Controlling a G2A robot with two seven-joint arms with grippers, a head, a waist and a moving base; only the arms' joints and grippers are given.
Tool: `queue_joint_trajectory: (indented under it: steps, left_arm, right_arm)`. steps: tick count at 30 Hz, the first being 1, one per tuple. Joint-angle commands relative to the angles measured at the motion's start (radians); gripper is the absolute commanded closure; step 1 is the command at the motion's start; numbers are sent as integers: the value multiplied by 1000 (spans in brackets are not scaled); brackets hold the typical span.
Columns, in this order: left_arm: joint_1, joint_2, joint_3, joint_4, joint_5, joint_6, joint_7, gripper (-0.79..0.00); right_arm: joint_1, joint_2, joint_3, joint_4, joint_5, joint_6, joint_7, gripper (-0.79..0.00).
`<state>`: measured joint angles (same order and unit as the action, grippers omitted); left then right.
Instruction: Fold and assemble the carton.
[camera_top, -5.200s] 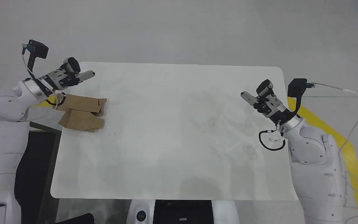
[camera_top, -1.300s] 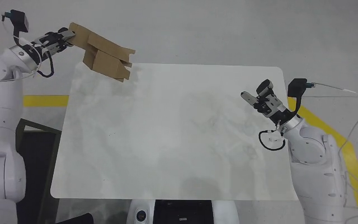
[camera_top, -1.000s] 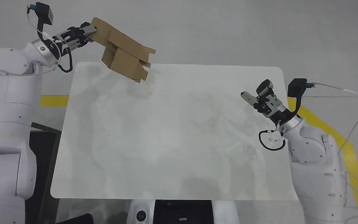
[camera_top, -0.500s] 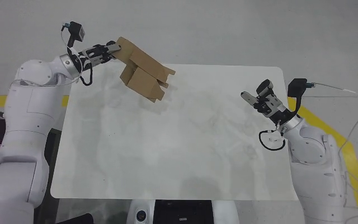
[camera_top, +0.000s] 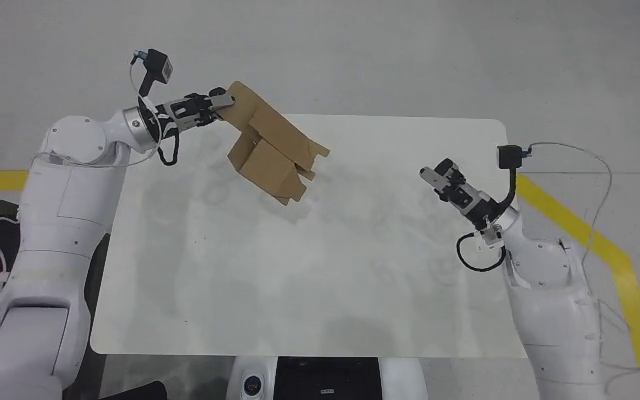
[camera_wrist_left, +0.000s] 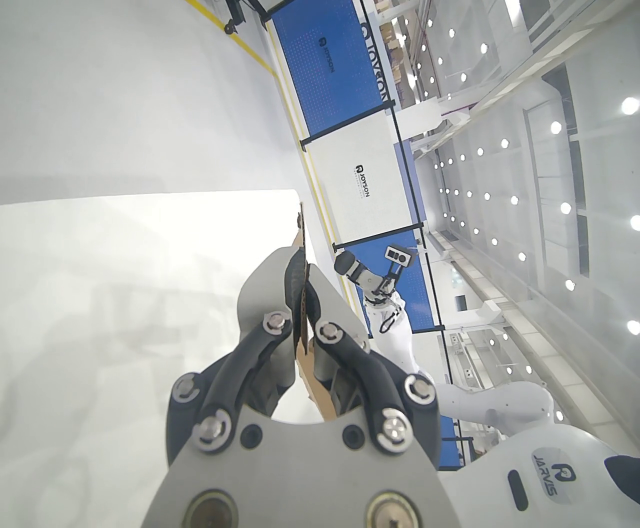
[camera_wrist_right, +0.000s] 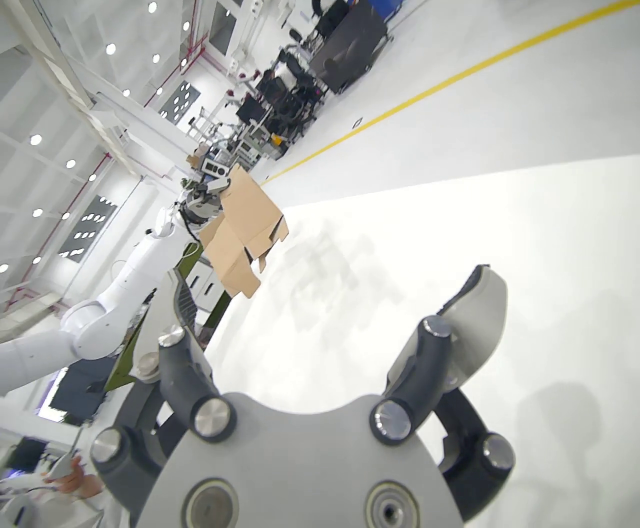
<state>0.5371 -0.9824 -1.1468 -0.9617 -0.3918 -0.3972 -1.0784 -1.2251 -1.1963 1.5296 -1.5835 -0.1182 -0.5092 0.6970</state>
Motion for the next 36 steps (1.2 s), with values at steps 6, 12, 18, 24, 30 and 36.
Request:
queue_joint_trajectory:
  steps: [6, 12, 18, 24, 30, 36]
  left_arm:
    - [35, 2, 2, -70, -27, 15, -56, 0]
    - [55, 1, 8, -124, -41, 28, -87, 0]
    - [76, 0, 14, -176, -69, 35, -128, 0]
    - [96, 1, 11, -211, -80, 41, -141, 0]
    - [103, 3, 1, -220, -85, 44, -150, 0]
    - [111, 5, -5, -228, -92, 42, -160, 0]
  right_arm:
    - [100, -4, -116, 94, 132, 21, 160, -785]
    - [182, -16, -214, 210, 248, -9, 252, -785]
    - [250, -30, -293, 310, 342, -62, 301, -785]
    - [304, -46, -372, 373, 418, -85, 361, -785]
    - [345, -60, -444, 409, 484, -90, 433, -779]
    - [371, -69, -481, 439, 510, -104, 460, -200]
